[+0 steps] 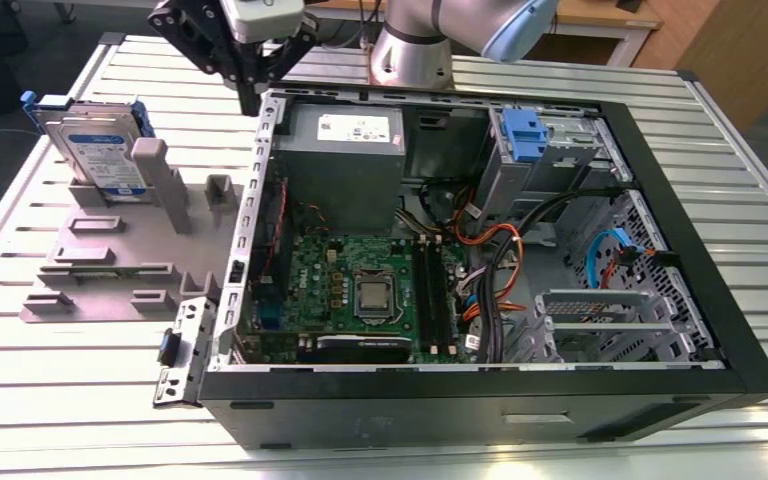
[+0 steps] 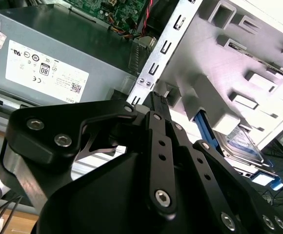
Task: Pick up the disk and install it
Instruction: 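Reach for the disk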
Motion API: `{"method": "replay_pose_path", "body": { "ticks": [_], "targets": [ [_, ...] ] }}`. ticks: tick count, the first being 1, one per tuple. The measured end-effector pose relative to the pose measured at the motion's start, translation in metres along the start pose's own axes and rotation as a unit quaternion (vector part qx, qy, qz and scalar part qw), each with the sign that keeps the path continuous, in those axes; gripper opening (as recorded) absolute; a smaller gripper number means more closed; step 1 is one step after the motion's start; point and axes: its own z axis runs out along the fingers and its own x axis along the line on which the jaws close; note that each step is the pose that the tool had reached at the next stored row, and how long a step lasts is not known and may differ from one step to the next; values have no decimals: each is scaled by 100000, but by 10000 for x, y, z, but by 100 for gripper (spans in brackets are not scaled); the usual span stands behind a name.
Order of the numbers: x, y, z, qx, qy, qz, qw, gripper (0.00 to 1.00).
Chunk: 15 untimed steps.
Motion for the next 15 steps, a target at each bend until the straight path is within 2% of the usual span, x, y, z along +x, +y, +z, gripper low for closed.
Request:
{"method": "replay_pose_path", "body": {
  "ticks": [15],
  "targets": [
    [29,-3,7,6,72,1,100000,11]
  ]
}}
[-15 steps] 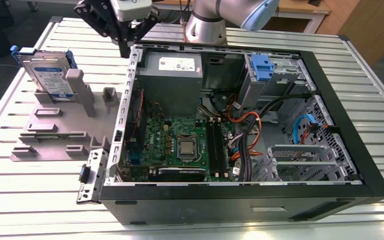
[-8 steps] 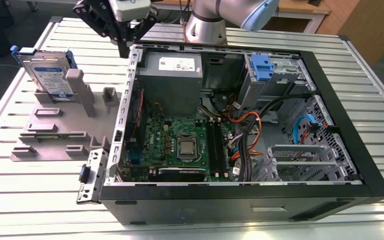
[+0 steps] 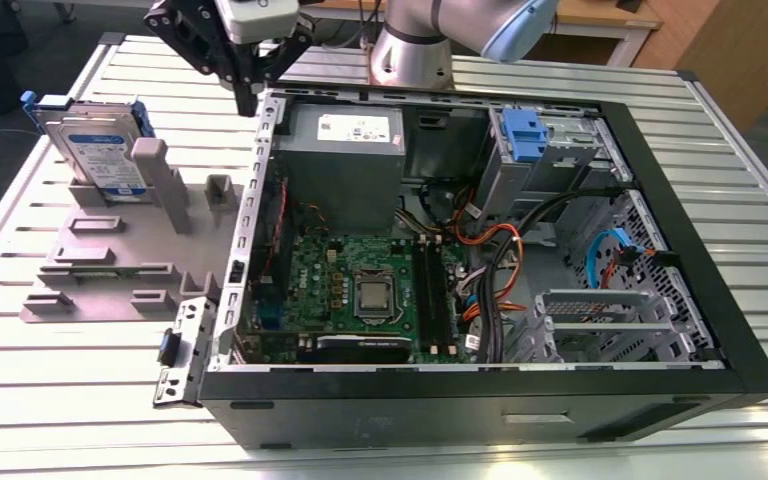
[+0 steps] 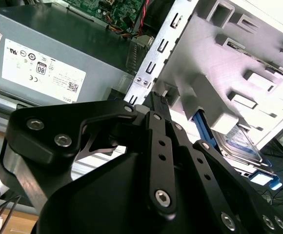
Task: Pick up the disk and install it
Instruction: 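Reach for the disk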
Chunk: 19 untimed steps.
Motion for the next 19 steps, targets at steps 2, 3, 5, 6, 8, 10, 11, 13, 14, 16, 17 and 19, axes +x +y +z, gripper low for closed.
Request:
{"method": "replay_pose_path", "body": {
  "ticks": [2,3,5,6,8,10,11,13,14,16,17,19],
  "targets": [
    [3,0,1,1,15,2,100000,11],
    [11,-1,4,7,59,5,100000,11],
    [21,-2,8,12,114,8,100000,11],
    [22,-2,9,11,122,5,100000,11],
    [25,-2,10,10,137,7,100000,11],
    [35,-3,14,14,188,10,100000,11],
    [37,-3,15,14,197,10,100000,11],
    [40,-4,16,15,215,10,100000,11],
    [42,-4,17,17,223,12,100000,11],
    [45,-4,19,18,239,11,100000,11],
    [47,-4,19,19,251,10,100000,11],
    [51,-5,21,17,263,12,100000,11]
  ]
}}
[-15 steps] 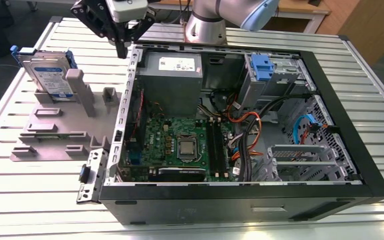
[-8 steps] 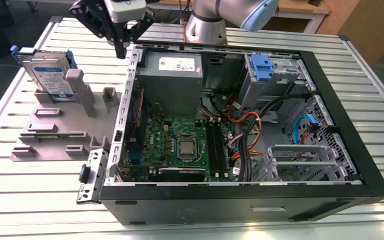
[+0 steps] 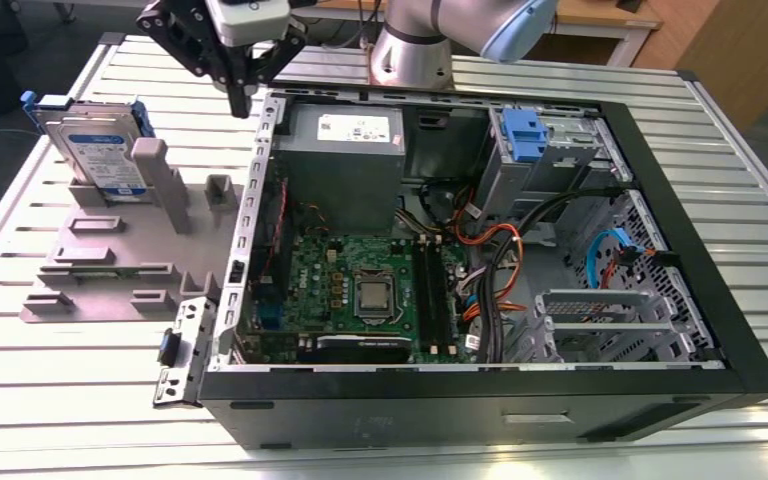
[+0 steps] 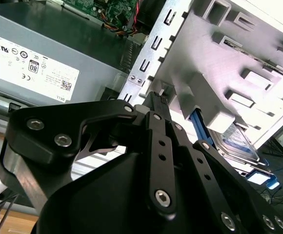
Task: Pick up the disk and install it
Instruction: 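Reach for the disk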
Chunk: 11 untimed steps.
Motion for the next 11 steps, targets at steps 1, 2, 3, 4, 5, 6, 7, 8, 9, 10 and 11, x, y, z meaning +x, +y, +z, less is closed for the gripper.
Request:
{"method": "replay_pose_path", "body": {
  "ticks": [1,2,3,4,5,6,7,8,9,10,11],
  "targets": [
    [2,0,0,1,10,1,100000,11],
    [4,0,1,4,18,2,100000,11],
    [6,0,2,5,26,1,100000,11],
    [7,-1,2,5,32,2,100000,11],
    [9,-1,3,4,40,4,100000,11],
    [11,-1,4,3,44,3,100000,11],
    [14,-1,5,3,51,4,100000,11],
    [16,-1,5,8,64,4,100000,11],
    [18,-2,6,10,73,6,100000,11],
    [22,-2,7,7,75,9,100000,11],
    [26,-2,8,6,79,11,100000,11]
  ]
}}
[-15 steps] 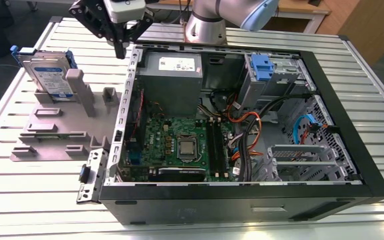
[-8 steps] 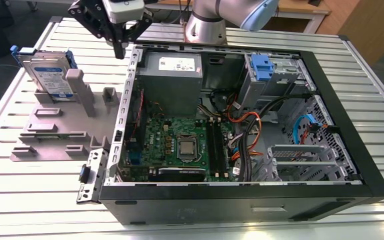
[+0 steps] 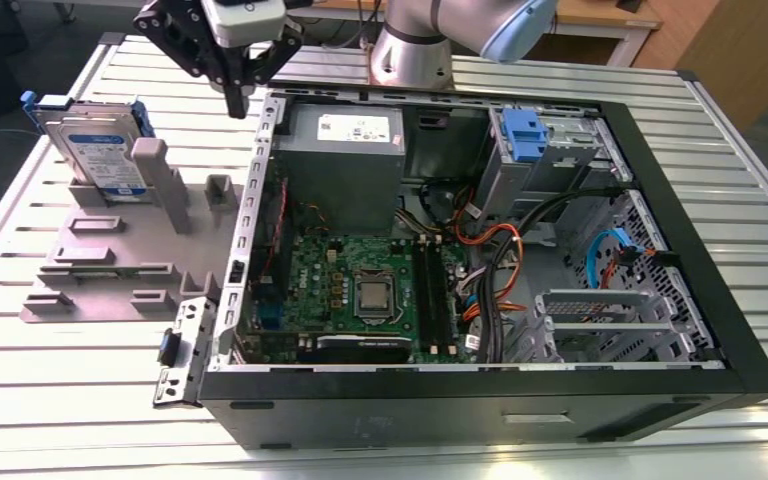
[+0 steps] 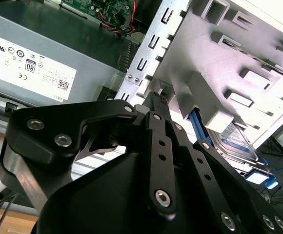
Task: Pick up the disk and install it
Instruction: 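Reach for the disk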
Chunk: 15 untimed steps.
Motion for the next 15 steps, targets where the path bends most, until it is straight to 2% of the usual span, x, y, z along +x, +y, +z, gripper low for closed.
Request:
{"method": "replay_pose_path", "body": {
  "ticks": [15],
  "targets": [
    [84,-7,12,7,44,-5,100000,11]
  ]
}}
